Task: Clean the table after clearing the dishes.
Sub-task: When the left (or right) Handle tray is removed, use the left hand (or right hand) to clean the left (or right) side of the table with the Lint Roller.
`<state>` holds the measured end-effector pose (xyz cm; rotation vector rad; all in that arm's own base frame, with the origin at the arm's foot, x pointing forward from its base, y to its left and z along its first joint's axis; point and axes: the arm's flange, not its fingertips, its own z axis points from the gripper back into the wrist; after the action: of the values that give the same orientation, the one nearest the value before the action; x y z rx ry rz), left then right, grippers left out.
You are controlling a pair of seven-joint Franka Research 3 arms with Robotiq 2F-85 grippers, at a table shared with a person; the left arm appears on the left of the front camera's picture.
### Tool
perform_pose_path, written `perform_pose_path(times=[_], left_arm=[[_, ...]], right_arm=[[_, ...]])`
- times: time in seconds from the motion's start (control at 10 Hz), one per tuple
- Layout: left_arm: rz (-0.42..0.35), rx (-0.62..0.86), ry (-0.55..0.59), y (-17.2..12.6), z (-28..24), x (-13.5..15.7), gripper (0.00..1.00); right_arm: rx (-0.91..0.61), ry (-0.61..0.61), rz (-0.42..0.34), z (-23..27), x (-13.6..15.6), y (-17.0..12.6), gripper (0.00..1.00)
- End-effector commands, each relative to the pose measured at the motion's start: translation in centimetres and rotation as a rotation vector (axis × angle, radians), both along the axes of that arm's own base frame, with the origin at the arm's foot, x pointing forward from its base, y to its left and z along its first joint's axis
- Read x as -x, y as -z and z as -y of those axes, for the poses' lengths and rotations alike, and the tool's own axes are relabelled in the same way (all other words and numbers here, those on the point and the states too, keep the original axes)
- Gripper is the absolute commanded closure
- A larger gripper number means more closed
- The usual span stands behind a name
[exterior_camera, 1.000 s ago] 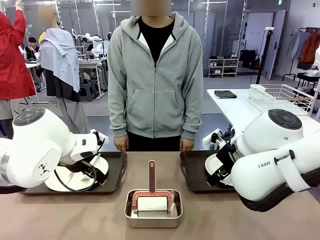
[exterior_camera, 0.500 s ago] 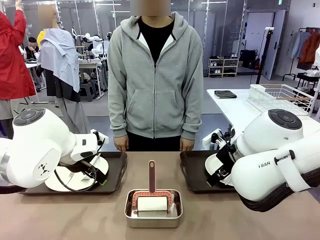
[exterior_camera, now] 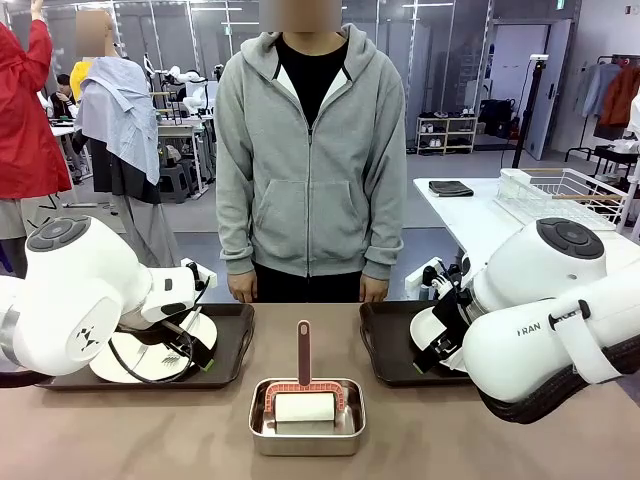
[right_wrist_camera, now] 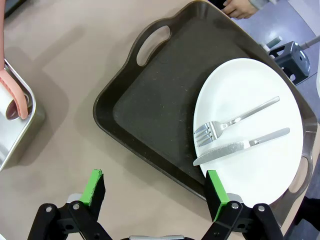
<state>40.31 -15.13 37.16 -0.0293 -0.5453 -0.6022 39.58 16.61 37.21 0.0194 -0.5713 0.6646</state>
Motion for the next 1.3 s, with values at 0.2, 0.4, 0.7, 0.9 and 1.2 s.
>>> perform_pose_path(times=[0.2,0.4,0.7,0.9,1.2], left_arm=[[-0.081,0.070,0.052,-4.0,-1.5,-3.2,0.00],[-0.281,0.346,0.155,-6.8,-4.7,-5.8,0.00],[-0.263,0.871,0.011,-9.0,-16.0,-5.7,0.00],[-0.211,1.162,-0.162,-6.6,-24.3,-2.0,0.00],[0.000,1.290,-0.473,-4.7,-37.0,7.2,0.00]], right_arm=[[-0.123,-0.025,-0.148,1.4,-5.0,-5.4,0.00],[-0.392,-0.030,-0.312,5.0,-8.6,-8.4,0.00],[-0.769,0.176,-0.456,14.1,-8.1,-8.5,0.00],[-1.125,0.280,-0.426,22.6,-3.8,-7.3,0.00],[-1.389,0.551,-0.203,36.3,5.4,-6.3,0.00]])
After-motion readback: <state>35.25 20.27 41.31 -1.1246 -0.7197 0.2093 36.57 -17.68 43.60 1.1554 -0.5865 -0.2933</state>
